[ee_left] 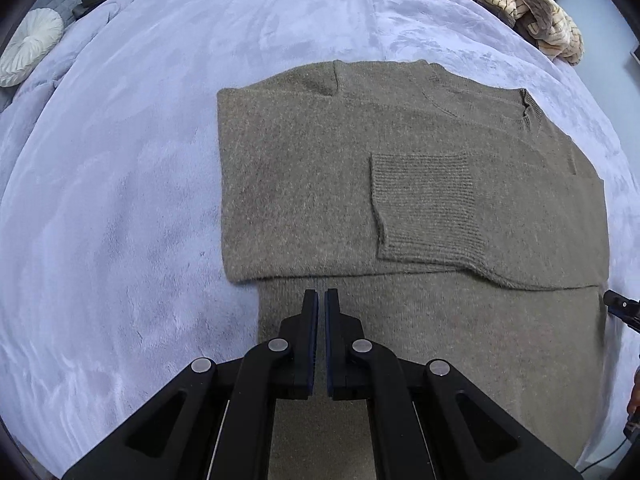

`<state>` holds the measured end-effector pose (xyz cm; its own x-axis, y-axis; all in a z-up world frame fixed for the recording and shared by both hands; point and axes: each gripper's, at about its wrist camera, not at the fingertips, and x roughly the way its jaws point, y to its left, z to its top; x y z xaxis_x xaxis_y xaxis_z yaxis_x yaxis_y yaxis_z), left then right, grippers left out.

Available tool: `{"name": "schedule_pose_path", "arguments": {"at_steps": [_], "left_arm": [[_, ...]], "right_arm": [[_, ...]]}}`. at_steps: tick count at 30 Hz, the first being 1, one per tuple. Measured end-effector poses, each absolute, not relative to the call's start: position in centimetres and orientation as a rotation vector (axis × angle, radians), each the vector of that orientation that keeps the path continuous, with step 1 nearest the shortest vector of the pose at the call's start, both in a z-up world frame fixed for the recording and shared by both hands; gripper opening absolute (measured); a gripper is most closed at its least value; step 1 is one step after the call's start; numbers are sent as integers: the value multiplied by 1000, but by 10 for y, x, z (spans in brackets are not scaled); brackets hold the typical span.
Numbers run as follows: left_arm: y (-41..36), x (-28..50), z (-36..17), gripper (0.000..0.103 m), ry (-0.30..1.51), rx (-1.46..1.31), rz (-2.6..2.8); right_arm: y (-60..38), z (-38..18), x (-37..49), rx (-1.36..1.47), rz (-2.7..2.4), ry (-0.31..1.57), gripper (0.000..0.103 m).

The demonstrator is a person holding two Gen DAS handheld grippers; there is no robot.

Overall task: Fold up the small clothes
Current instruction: 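Open both grippers and move the right gripper to the sweater hem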

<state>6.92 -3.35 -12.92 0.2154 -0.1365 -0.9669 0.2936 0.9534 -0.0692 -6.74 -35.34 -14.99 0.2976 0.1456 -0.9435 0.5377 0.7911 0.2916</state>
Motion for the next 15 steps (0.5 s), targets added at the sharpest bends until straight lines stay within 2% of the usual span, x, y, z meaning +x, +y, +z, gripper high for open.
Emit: {"name": "schedule_pose_path", "arguments": {"at_steps": [11, 14, 15], "left_arm": [[-40, 46, -128, 4, 1363, 136, -304], [-40, 41, -127, 4, 1367, 142, -306], [-37, 40, -127, 4, 1367, 142, -307]], "right_arm": [[-330, -149, -85, 680, -274, 1293, 51], [-323, -148, -86, 678, -268, 1295, 62], [-321, -148, -86, 677, -266, 1294, 62]]}}
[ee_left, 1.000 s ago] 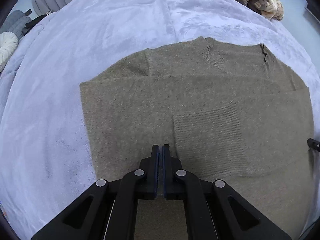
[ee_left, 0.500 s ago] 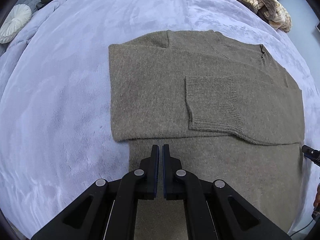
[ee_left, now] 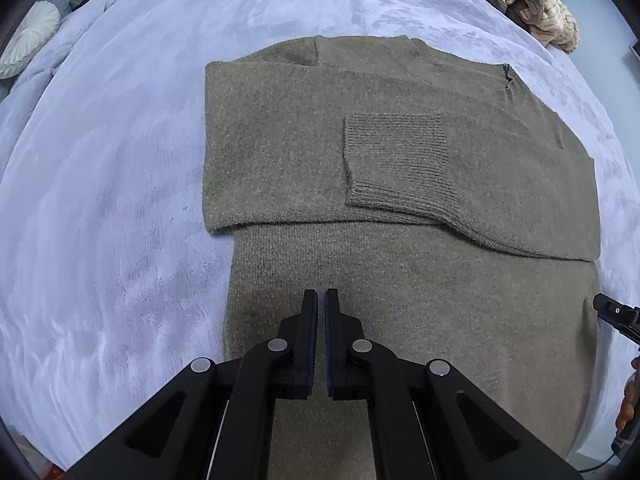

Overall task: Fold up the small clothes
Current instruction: 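Open both grippers and move the right gripper to the sweater hem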

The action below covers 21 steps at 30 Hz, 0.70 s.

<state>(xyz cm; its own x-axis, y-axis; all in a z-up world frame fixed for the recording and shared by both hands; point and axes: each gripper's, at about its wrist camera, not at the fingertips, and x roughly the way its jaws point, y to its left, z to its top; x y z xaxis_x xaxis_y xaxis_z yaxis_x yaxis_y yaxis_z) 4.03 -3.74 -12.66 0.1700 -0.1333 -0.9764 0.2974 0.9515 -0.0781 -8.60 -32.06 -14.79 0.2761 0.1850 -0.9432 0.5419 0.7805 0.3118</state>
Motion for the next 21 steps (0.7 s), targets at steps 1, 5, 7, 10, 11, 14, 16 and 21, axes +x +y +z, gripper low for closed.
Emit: {"name": "schedule_pose_path", "arguments": {"at_steps": [1, 5, 7, 10, 11, 14, 16, 21], "left_arm": [[-37, 39, -126, 4, 1367, 144, -308], [-38, 34, -127, 4, 1368, 160, -307], [-38, 32, -128, 4, 1368, 168, -311], [-35, 29, -129, 4, 1373, 176, -309], [-45, 35, -133, 4, 1378, 171, -311], [-45, 33, -136, 4, 1387, 161, -312], [-48, 34, -140, 4, 1397, 156, -310], [-36, 28, -138, 101, 1376, 132, -273]], "right_arm": [[-318, -148, -83, 673, -266, 1296, 62], [-311, -145, -79, 668, -259, 1293, 63], [-308, -144, -78, 665, -255, 1290, 64], [-303, -143, -74, 660, -245, 1291, 64], [-300, -141, -73, 653, -247, 1288, 64], [-294, -135, -69, 620, -260, 1273, 64], [-288, -129, -66, 582, -274, 1259, 64], [-275, -114, -53, 540, -248, 1211, 64]]}}
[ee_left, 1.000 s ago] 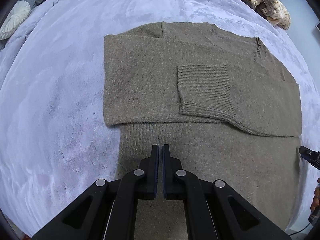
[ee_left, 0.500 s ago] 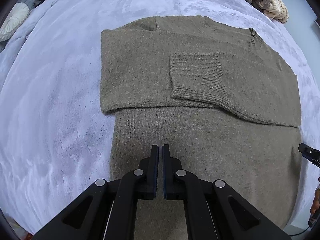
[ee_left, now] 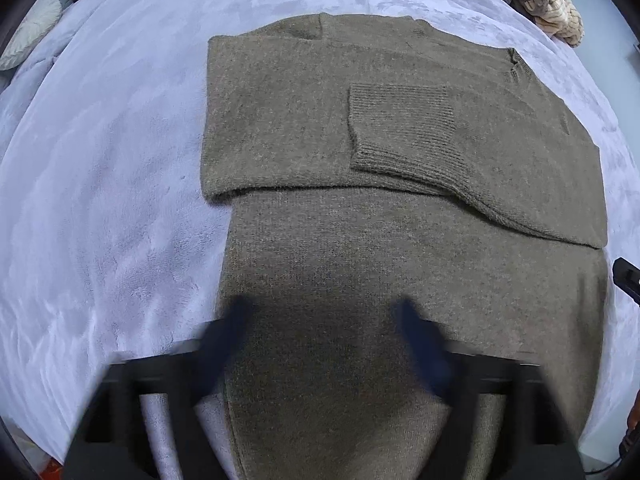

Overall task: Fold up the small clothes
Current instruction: 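Open both grippers and move the right gripper to the sweater hem, then grasp the sweater body edge with the right gripper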

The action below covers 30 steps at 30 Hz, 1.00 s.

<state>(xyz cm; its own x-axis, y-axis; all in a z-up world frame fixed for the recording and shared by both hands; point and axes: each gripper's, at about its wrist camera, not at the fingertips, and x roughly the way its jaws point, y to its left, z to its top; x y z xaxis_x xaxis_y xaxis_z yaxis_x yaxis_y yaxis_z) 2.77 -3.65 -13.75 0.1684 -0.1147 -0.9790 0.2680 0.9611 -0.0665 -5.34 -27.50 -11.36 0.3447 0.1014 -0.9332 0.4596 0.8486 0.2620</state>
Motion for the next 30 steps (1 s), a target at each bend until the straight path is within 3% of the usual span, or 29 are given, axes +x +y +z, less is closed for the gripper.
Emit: {"name": "schedule_pose_path", "arguments": {"at_steps": [19, 20, 22, 23, 30], "left_arm": [[1, 17, -134, 101, 1375, 84, -274], [5, 17, -133, 101, 1373, 80, -274], [14, 16, -130, 101, 1373, 66, -271], [18, 16, -128, 101, 1371, 56, -268], [27, 13, -124, 101, 1376, 50, -245]], "right_arm": [[-186, -216, 50, 1378, 131, 1132, 66], [-185, -220, 53, 1396, 128, 1130, 64], [-182, -224, 58, 1400, 131, 1132, 22], [-180, -223, 59, 1392, 146, 1140, 11], [-173, -227, 65, 1303, 132, 1211, 13]]}}
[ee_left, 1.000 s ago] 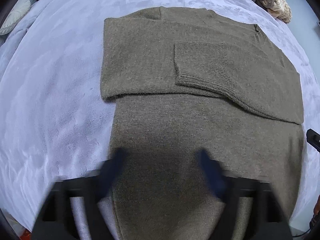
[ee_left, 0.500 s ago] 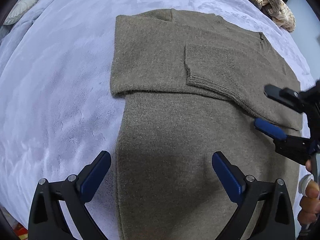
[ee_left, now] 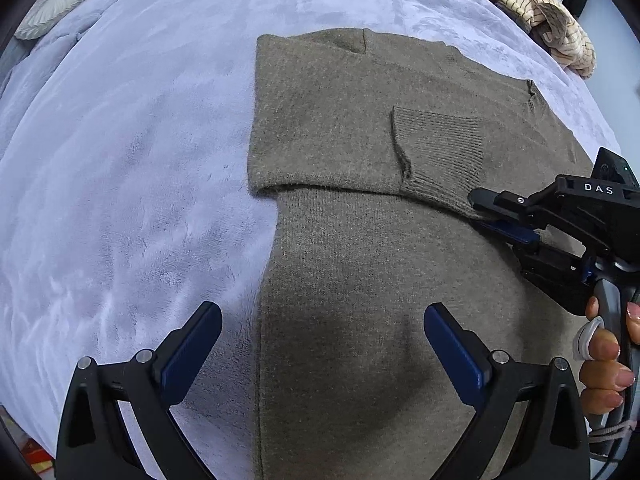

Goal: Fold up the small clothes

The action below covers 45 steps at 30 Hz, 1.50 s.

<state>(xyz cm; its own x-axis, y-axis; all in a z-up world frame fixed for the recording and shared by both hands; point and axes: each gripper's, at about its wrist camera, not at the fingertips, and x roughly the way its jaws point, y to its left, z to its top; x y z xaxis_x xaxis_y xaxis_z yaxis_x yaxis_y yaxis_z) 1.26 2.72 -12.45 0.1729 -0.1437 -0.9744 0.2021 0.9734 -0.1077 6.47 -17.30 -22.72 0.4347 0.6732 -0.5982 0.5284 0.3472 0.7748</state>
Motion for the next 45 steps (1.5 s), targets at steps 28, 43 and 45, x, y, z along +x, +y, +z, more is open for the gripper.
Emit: {"name": "schedule_pose_path", "arguments": {"at_steps": [28, 43, 45], "left_arm": [[15, -14, -122, 101, 1466, 107, -304], [60, -84, -125, 101, 1621, 120, -452], [67, -95, -128, 101, 1660, 88, -505]], "right_arm": [[-216, -178, -49, 966, 96, 1332, 60], [-278, -157, -140, 964, -73, 1343, 63], [-290, -155, -161, 968, -102, 1349, 63]]}}
